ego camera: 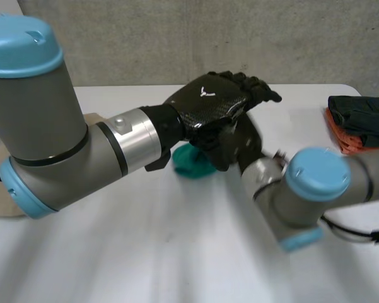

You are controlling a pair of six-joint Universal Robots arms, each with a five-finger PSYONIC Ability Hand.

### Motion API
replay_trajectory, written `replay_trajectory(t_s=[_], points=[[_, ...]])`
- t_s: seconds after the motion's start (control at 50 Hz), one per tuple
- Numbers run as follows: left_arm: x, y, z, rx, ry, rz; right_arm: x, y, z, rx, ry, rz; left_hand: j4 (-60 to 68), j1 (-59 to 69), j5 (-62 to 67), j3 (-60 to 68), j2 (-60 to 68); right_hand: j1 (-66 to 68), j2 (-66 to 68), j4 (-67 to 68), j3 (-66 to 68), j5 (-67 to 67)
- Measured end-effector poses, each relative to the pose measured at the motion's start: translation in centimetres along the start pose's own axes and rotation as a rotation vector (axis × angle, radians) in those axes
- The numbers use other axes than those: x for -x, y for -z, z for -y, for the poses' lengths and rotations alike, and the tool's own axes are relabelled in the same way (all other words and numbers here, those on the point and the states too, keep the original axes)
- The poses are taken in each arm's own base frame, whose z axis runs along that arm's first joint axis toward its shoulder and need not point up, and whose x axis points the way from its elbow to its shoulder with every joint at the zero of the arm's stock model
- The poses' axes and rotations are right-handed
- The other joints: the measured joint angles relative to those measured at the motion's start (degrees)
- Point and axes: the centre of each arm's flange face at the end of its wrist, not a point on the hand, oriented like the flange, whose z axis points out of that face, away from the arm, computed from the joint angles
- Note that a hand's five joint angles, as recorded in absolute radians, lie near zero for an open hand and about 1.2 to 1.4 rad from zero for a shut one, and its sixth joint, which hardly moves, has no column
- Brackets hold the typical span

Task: Fold the laundry.

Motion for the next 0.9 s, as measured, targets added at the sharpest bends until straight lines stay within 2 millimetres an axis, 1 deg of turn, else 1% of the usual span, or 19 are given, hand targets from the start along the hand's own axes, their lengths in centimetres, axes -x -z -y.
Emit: replay_trajectory(t_s=[0.14, 0.16, 0.18, 0.22, 0.26, 0.28, 0.3, 0.34, 0.44, 0.48, 0.5, 0.54, 0.58, 0.62, 0.66, 0.7, 0.76, 0.82, 0.9], points=[[0.2, 0.4, 2.4, -0.067, -0.045, 0.015, -9.4, -3.7, 2.0, -0.112, 0.024, -0.219, 0.0, 0.0, 0.0, 0.0, 0.0, 0.0, 0.0, 0.0, 0.0, 0.4], [0.2, 0.5, 2.9, -0.083, -0.054, 0.017, -11.8, -4.2, 2.1, -0.129, 0.031, -0.27, 0.0, 0.0, 0.0, 0.0, 0.0, 0.0, 0.0, 0.01, 0.0, 0.4], [0.2, 0.6, 3.1, -0.089, -0.057, 0.018, -12.6, -4.3, 2.2, -0.134, 0.033, -0.285, 0.0, 0.0, 0.0, 0.0, 0.0, 0.0, 0.0, 0.01, 0.0, 0.4], [0.2, 0.6, 3.6, -0.106, -0.062, 0.021, -16.6, -4.7, 1.7, -0.149, 0.041, -0.366, 0.0, 0.0, 0.0, 0.0, 0.0, 0.0, 0.0, 0.02, 0.23, 0.4], [0.2, 0.6, 3.8, -0.116, -0.062, 0.022, -19.6, -4.7, 1.0, -0.154, 0.044, -0.421, 0.0, 0.0, 0.0, 0.0, 0.0, 0.0, 0.0, 0.04, 0.32, 0.4], [0.2, 0.6, 3.9, -0.117, -0.061, 0.022, -20.2, -4.7, 0.8, -0.153, 0.044, -0.433, 0.0, 0.0, 0.0, 0.0, 0.0, 0.0, 0.0, 0.04, 0.32, 0.4], [0.3, 0.6, 3.9, -0.121, -0.057, 0.022, -22.5, -4.5, -0.3, -0.145, 0.046, -0.475, 0.0, 0.0, 0.0, 0.0, 0.0, 0.0, 0.0, 0.04, 0.32, 0.4], [0.3, 0.6, 3.8, -0.121, -0.049, 0.022, -25.4, -4.1, -2.2, -0.125, 0.048, -0.525, 0.0, 0.0, 0.0, 0.0, 0.0, 0.0, 0.0, 0.05, 0.32, 0.4], [0.3, 0.5, 3.1, -0.105, -0.029, 0.02, -31.1, -2.1, -9.2, -0.044, 0.068, -0.588, 0.0, 0.0, 0.0, 0.0, 0.0, 0.0, 0.0, 0.06, 0.55, 0.41], [0.3, 0.4, 2.7, -0.097, -0.023, 0.018, -32.3, -1.3, -12.2, -0.014, 0.076, -0.581, 0.0, 0.0, 0.0, 0.0, 0.0, 0.0, 0.0, 0.07, 0.56, 0.41], [0.2, 0.4, 2.5, -0.091, -0.018, 0.017, -32.9, -0.6, -14.7, 0.01, 0.08, -0.564, 0.0, 0.0, 0.0, 0.0, 0.0, 0.0, 0.0, 0.07, 0.56, 0.41], [0.2, 0.3, 2.1, -0.082, -0.012, 0.016, -33.2, 0.3, -17.5, 0.037, 0.081, -0.535, 0.0, 0.0, 0.0, 0.0, 0.0, 0.0, 0.0, 0.09, 0.55, 0.41], [0.2, 0.2, 1.7, -0.071, -0.005, 0.014, -33.1, 1.6, -21.5, 0.077, 0.074, -0.482, 0.0, 0.0, 0.0, 0.0, 0.0, 0.0, 0.0, 0.1, 0.56, 0.41], [0.2, 0.1, 1.4, -0.066, -0.001, 0.013, -32.9, 2.2, -23.1, 0.094, 0.067, -0.456, 0.0, 0.0, 0.0, 0.0, 0.0, 0.0, 0.0, 0.1, 0.56, 0.75], [0.2, -0.1, 0.8, -0.052, 0.008, 0.01, -32.2, 4.0, -26.7, 0.135, 0.045, -0.394, 0.0, 0.0, 0.0, 0.0, 0.0, 0.0, 0.0, 0.11, 0.83, 1.47], [0.2, -0.2, 0.5, -0.045, 0.013, 0.009, -31.8, 5.1, -28.4, 0.158, 0.032, -0.361, 0.0, 0.0, 0.0, 0.0, 0.0, -1.53, -3.62, -4.09, -2.92, -1.73], [0.2, -0.3, 0.3, -0.042, 0.015, 0.006, -31.9, 6.0, -29.1, 0.171, 0.026, -0.342, 0.0, 0.0, 0.0, 0.0, 0.0, -23.76, -29.89, -29.0, -27.39, -22.05], [0.1, -0.4, 0.4, -0.043, 0.013, 0.005, -32.8, 6.3, -28.1, 0.165, 0.035, -0.345, 0.0, 0.0, 0.0, 0.0, 0.0, -43.14, -50.6, -51.77, -50.0, -37.41], [0.0, -0.3, 0.6, -0.05, 0.009, 0.004, -34.4, 6.1, -24.9, 0.134, 0.051, -0.363, 0.0, 0.0, 0.0, 0.0, 0.0, -47.18, -54.48, -56.16, -54.73, -49.67]])
